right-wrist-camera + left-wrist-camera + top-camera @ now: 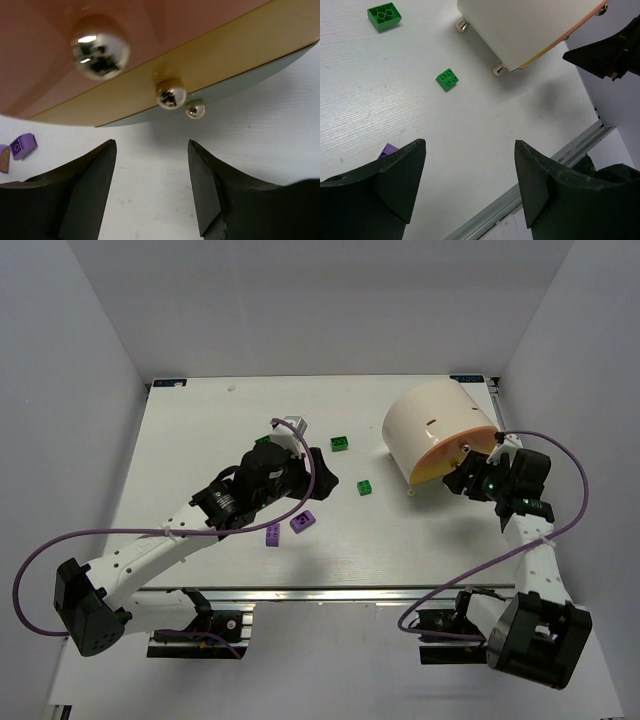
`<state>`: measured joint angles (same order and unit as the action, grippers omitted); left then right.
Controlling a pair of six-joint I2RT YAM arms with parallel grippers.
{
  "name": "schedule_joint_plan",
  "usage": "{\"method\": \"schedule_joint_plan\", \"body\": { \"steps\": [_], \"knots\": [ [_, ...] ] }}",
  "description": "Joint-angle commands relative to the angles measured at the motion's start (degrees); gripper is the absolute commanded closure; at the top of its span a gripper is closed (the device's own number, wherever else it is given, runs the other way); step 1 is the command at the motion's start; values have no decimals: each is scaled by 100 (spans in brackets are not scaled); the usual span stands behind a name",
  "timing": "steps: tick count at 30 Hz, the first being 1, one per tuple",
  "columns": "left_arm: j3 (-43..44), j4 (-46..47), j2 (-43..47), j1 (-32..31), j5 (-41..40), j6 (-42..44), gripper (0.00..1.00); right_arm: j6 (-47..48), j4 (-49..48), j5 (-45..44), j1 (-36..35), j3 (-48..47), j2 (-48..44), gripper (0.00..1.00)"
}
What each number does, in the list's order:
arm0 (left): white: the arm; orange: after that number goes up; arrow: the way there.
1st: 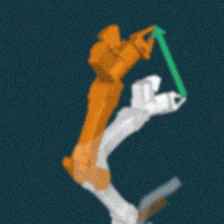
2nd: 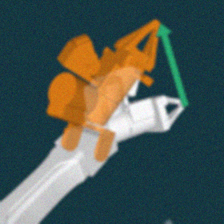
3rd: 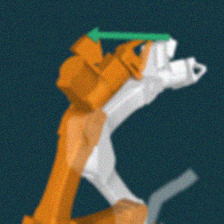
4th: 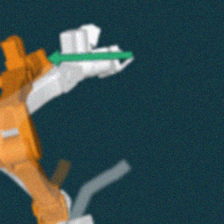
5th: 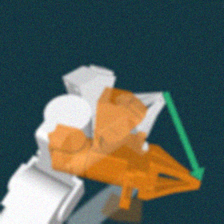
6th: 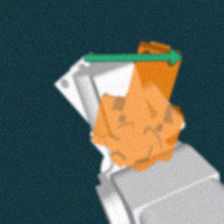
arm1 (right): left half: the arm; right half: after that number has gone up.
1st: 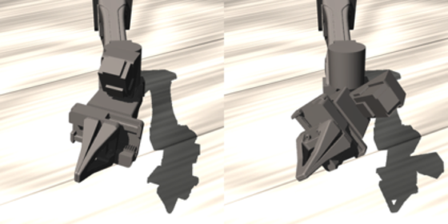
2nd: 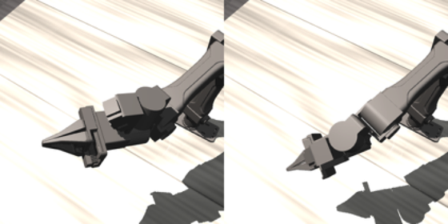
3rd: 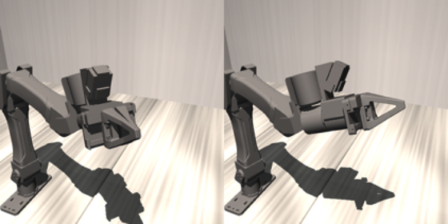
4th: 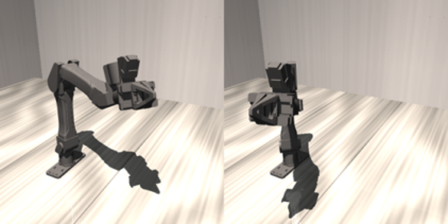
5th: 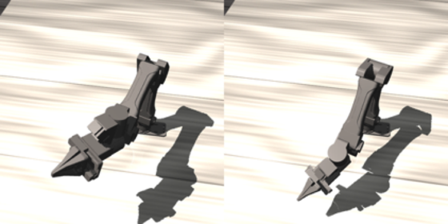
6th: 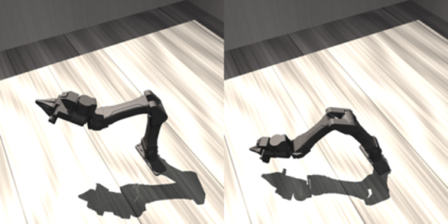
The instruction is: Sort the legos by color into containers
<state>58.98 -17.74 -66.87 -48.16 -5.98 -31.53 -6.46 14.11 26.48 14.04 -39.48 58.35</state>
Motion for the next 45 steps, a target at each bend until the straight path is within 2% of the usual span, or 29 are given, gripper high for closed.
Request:
{"method": "schedule_joint_plan", "body": {
  "steps": [1,9,21,24,29,31,34,45],
  "knots": [
    [228,25,51,17,-9,24,19,-311,-664,471,221,-120,396,35],
    [254,-11,69,17,-61,-2,19,-304,-1270,1148,494,-314,1108,37],
    [307,77,-63,17,-9,-64,19,-101,-2052,1527,529,-182,1284,50],
    [360,42,-107,17,0,-55,19,-40,-2114,1553,547,-191,1381,55],
    [404,25,-142,17,-17,-38,18,109,-2123,1641,591,-191,1408,78],
    [404,42,-133,17,-26,-38,19,180,-1991,1650,608,-200,1329,84],
    [360,69,-116,17,-44,-55,19,408,-1658,1659,679,-191,1154,86],
    [263,156,-116,17,-44,-73,18,1094,-50,1562,1206,-68,353,88]
  ]
}}
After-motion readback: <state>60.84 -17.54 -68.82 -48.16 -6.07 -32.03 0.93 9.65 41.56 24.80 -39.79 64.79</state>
